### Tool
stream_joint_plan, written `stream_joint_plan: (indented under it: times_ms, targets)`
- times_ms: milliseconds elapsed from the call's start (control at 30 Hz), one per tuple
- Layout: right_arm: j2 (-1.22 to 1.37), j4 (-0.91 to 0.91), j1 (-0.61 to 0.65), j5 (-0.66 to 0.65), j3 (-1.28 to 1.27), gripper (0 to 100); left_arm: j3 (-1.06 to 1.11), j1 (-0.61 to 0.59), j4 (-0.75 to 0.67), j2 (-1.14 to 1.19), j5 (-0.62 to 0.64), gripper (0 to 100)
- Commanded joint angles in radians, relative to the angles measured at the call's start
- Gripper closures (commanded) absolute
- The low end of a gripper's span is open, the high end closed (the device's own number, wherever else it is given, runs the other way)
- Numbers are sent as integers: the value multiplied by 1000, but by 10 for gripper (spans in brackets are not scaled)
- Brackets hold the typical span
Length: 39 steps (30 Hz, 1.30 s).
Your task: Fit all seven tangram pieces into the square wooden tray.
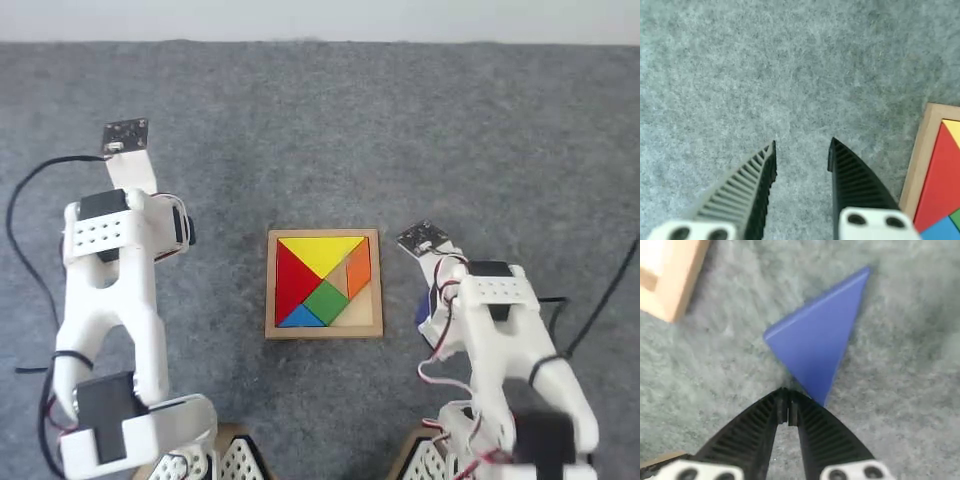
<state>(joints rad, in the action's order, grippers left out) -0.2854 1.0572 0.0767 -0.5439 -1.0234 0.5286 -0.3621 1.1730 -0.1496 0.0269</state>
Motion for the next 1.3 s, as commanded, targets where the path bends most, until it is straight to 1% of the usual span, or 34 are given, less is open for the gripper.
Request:
stream_joint_plan:
  times_ms: [0,100,200,267,333,500,600,700,800,900,1000,1067,1133,1200,1267]
  targets:
    - [77,-30,-30,-5,89,991,-8,2,-18,-29,-9,834]
    - [111,-31,-119,-12,192,991,-8,2,-20,-29,-9,834]
    - [160,-30,-206,-84,299,991,-8,2,-20,-29,-9,834]
    - [217,-30,-246,-112,370,990,-8,2,-21,-29,-9,834]
    - [298,-24,-274,-112,456,990,-8,2,-21,-29,-9,834]
    - [515,108,-272,-98,749,990,-8,2,-21,-29,-9,834]
    - [573,179,-249,-3,918,990,-8,2,-23,-29,-9,834]
    - [538,251,-209,84,991,991,-8,2,-23,-29,-9,834]
    - [414,263,-154,130,924,991,-8,2,-23,-29,-9,834]
    - [222,220,-96,176,752,991,-8,2,-23,-29,-9,834]
    - [21,156,-28,270,526,991,-8,2,-23,-29,-9,834]
    - [-85,117,27,354,394,987,-8,2,-23,-28,-9,834]
    - [-139,110,96,413,305,986,-8,2,-23,-28,-9,834]
    - [-143,120,157,422,261,986,-7,2,-23,-26,-9,834]
    - [-143,137,166,422,235,988,-7,2,-18,-23,-9,834]
